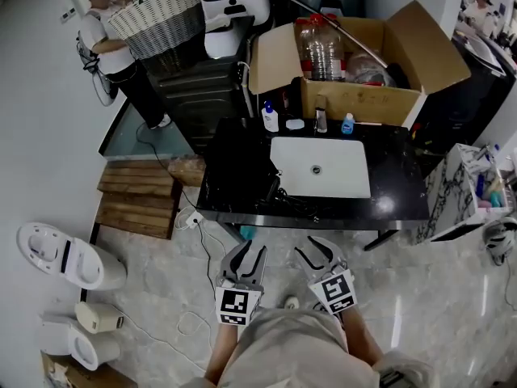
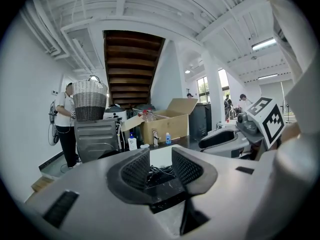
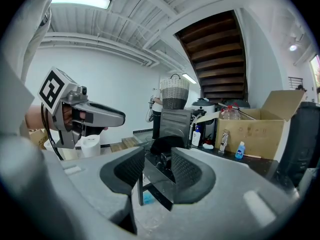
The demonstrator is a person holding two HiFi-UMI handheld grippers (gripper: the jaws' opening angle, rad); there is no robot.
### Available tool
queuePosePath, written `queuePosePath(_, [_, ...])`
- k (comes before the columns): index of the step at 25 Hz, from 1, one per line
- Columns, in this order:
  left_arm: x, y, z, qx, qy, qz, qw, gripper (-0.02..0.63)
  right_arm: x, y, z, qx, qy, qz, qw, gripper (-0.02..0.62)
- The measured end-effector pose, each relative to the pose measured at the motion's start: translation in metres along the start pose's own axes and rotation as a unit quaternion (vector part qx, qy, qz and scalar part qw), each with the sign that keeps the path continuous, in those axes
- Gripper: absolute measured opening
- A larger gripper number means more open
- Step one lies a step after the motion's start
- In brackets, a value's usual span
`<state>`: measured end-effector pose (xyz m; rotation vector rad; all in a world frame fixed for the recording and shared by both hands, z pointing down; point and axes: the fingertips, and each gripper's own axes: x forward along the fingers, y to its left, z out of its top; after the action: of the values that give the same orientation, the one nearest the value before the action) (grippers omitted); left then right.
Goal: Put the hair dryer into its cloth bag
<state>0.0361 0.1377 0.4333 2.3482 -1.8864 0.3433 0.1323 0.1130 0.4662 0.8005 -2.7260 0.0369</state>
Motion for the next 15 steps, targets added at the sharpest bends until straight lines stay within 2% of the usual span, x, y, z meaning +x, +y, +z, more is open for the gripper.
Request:
queuePosePath(2, [0.004, 0.001, -0.002, -0.001, 0.004, 0.003, 1.0, 0.137, 0.002, -0.002, 0.001, 0.015, -0.002, 0.002, 1.0, 0.169])
queuePosePath(8, [0.013, 0.009, -0.008, 0.002, 0.017, 0.015, 0.9997, 0.13, 0.009, -0.011, -0.002, 0.017, 0.001, 0.004, 1.0, 0.169])
queuePosePath(15, [0.03, 0.012, -0.002, 0.0, 0.004, 0.004, 1.0, 0.13, 0.018, -0.021, -0.001, 0.008, 0.0, -0.005, 1.0, 0.169])
